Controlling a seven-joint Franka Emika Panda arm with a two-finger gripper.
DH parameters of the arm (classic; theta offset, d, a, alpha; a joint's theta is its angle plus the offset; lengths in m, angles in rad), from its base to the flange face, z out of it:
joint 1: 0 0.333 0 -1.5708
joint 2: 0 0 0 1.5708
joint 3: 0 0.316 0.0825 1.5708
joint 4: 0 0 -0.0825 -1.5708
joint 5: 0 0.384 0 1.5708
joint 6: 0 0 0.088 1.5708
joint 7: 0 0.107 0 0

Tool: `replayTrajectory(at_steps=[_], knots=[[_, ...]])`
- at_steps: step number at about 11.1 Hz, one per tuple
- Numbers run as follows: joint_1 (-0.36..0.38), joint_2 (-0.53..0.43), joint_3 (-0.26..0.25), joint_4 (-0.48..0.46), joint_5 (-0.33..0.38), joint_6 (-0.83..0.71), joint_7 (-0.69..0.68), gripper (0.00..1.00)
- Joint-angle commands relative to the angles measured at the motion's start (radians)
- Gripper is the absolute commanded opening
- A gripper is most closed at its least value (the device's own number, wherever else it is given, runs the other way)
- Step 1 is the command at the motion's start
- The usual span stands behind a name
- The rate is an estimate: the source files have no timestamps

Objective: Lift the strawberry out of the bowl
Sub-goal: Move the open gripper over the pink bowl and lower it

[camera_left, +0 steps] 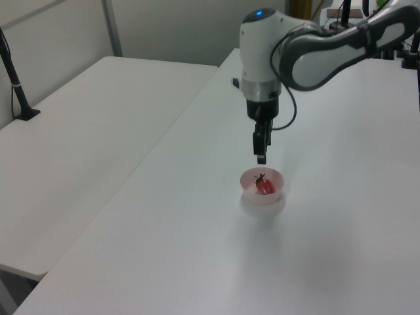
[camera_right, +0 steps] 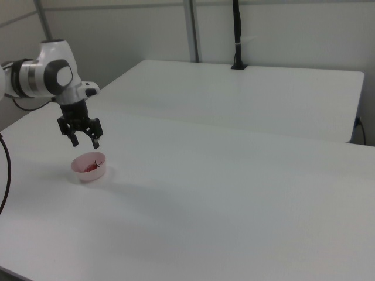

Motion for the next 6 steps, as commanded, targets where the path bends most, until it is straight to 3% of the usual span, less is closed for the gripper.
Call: replayTrajectory(at_steps=[1,6], knots=[[0.011,0.05,-0.017,0.007,0.019,0.061,0.026,0.84],[0.047,0.12,-0.015,0.006,0.012,0.084,0.038,0.77]])
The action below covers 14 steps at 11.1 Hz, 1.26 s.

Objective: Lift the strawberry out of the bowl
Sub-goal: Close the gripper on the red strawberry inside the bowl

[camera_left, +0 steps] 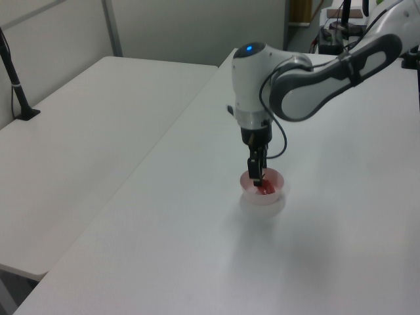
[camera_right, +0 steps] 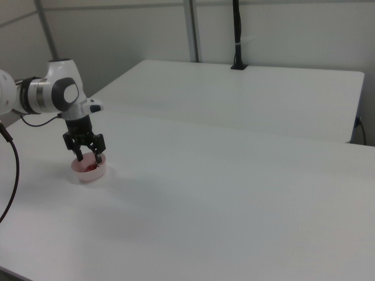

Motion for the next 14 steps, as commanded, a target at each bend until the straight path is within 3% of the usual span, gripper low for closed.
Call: replayTrajectory(at_steps=[1,10,13,14], knots=[[0.036,0.016,-0.014,-0.001,0.01,0.021,0.024,0.76],[0.034,0.059,-0.014,-0.022,-0.022,0.081,0.011,0.77],[0.031,0.059,-0.014,-0.022,-0.019,0.081,0.004,0.58],[0.031,0.058,-0.014,-0.019,-0.018,0.081,-0.001,0.56]])
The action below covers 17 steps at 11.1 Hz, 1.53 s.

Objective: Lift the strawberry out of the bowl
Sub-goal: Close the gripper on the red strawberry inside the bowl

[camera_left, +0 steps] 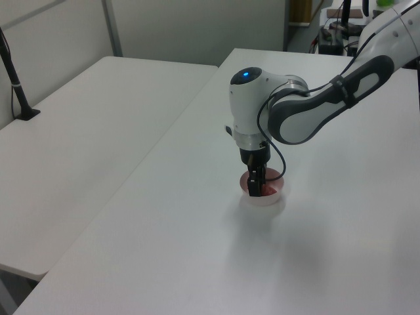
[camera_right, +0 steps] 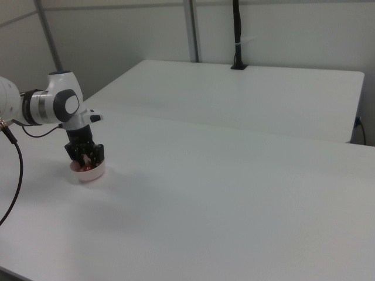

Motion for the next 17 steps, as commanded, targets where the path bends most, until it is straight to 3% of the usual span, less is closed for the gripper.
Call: replayTrajectory(at_steps=[1,6,8,9,10,12,17], knots=[[0.006,-0.009,-0.012,-0.01,-0.007,0.02,-0.011,0.55],[-0.002,-0.038,-0.012,-0.007,0.004,0.015,-0.005,0.45],[-0.002,-0.04,-0.012,-0.009,0.004,0.015,-0.008,0.36],[-0.003,-0.04,-0.012,-0.012,0.004,0.008,-0.044,0.4],[-0.002,-0.04,-0.013,-0.016,0.004,-0.002,-0.101,0.72],[-0.002,-0.04,-0.015,-0.016,-0.004,-0.04,-0.121,1.0],[0.003,-0.044,-0.018,-0.015,-0.008,-0.106,-0.216,1.0]])
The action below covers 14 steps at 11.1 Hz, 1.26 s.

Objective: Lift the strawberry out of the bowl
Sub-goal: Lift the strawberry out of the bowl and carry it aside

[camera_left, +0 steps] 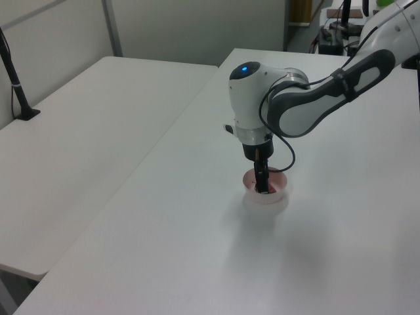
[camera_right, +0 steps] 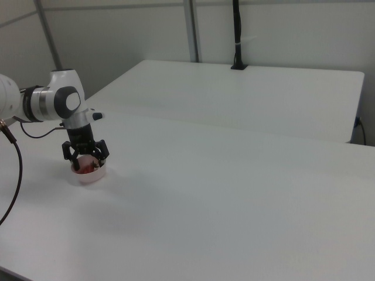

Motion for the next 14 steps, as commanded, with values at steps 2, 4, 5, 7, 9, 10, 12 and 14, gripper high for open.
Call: replayTrajectory(at_steps=[2,4,5,7,9,10,12,14], knots=[[0.011,-0.025,-0.012,-0.022,-0.008,-0.026,-0.051,0.79],[0.013,-0.023,-0.012,-0.022,-0.008,-0.024,-0.062,0.51],[0.013,-0.023,-0.012,-0.022,-0.008,-0.023,-0.062,0.41],[0.011,-0.025,-0.012,-0.021,-0.008,-0.024,-0.063,0.33],[0.011,-0.026,-0.012,-0.019,-0.008,-0.024,-0.062,0.33],[0.011,-0.026,-0.012,-0.016,-0.007,-0.024,-0.06,0.32],[0.01,-0.058,-0.014,-0.012,-0.001,-0.024,-0.053,0.32],[0.007,-0.109,-0.017,0.008,0.005,-0.042,-0.051,0.32]])
